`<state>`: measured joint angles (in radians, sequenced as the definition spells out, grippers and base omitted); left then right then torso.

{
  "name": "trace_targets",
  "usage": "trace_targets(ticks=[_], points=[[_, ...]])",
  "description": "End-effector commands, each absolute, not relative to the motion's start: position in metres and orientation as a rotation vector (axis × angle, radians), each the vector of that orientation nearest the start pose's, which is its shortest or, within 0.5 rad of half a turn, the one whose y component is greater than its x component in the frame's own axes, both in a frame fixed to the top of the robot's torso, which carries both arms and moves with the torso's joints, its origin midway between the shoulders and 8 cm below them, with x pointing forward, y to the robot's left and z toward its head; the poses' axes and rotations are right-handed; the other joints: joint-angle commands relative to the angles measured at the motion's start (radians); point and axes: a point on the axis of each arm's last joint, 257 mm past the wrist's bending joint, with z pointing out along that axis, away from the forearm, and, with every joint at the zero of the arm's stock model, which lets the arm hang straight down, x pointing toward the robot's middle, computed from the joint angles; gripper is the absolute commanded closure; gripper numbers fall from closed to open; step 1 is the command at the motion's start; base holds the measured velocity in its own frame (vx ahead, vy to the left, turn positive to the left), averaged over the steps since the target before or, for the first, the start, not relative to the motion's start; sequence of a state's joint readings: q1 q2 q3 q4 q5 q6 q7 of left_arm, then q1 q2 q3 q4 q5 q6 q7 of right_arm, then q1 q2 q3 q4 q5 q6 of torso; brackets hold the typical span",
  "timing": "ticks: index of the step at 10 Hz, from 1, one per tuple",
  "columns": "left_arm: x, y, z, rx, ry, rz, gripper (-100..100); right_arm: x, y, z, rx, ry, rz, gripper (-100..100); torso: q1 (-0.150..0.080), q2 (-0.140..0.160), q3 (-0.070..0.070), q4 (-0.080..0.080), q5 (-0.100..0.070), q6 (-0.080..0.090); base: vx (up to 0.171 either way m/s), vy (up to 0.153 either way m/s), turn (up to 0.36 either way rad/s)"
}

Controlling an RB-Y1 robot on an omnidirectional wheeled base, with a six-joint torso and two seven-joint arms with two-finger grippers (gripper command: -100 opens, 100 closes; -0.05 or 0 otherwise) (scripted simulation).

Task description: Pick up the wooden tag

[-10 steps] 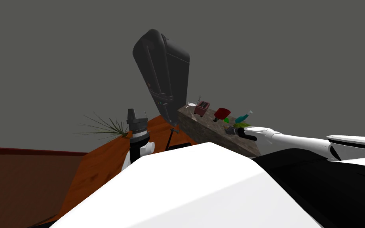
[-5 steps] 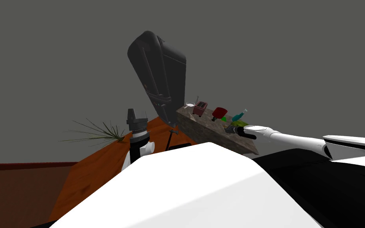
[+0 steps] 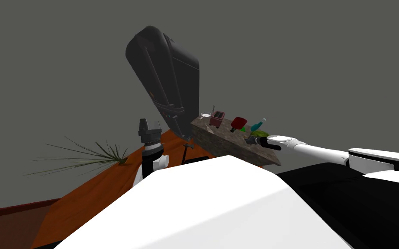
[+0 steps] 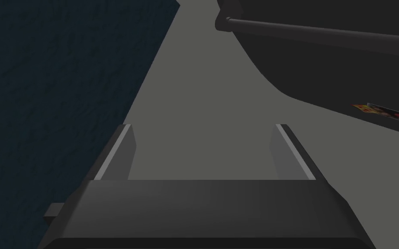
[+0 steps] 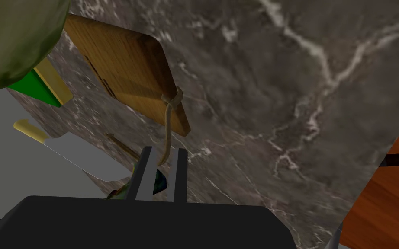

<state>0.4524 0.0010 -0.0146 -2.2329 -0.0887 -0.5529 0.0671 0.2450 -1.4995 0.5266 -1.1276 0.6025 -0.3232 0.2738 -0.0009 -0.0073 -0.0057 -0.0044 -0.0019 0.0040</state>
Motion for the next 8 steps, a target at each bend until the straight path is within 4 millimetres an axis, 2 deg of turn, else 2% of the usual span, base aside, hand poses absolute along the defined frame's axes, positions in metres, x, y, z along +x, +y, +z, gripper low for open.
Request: trace_targets(ticks=[1,6,7,8], points=[[0.3499,0.2574,0.0281,-0.588,0.618,-1.354,0,0.2919,-0.6873,-0.3187,-0.861,2.428,-0.499,100,0.000,0.000,0.000,0.000,0.000,0.000,0.082,0.049,-0.197],[0.3499,0.2574,0.0281,-0.588,0.618,-1.354,0,0.2973,-0.6851,-0.3165,-0.937,2.400,-0.459,100,0.001,0.001,0.001,0.000,0.001,0.002,0.069,0.053,-0.145],[0.3499,0.2574,0.0281,-0.588,0.618,-1.354,0,0.3003,-0.6898,-0.3139,-0.961,2.386,-0.470,100,0.001,0.001,0.001,0.000,0.001,0.000,0.078,0.051,-0.214],[0.3499,0.2574,0.0281,-0.588,0.618,-1.354,0,0.2989,-0.6855,-0.3155,-0.968,2.388,-0.446,100,0.001,0.001,0.001,0.000,0.001,0.002,0.076,0.045,-0.111]])
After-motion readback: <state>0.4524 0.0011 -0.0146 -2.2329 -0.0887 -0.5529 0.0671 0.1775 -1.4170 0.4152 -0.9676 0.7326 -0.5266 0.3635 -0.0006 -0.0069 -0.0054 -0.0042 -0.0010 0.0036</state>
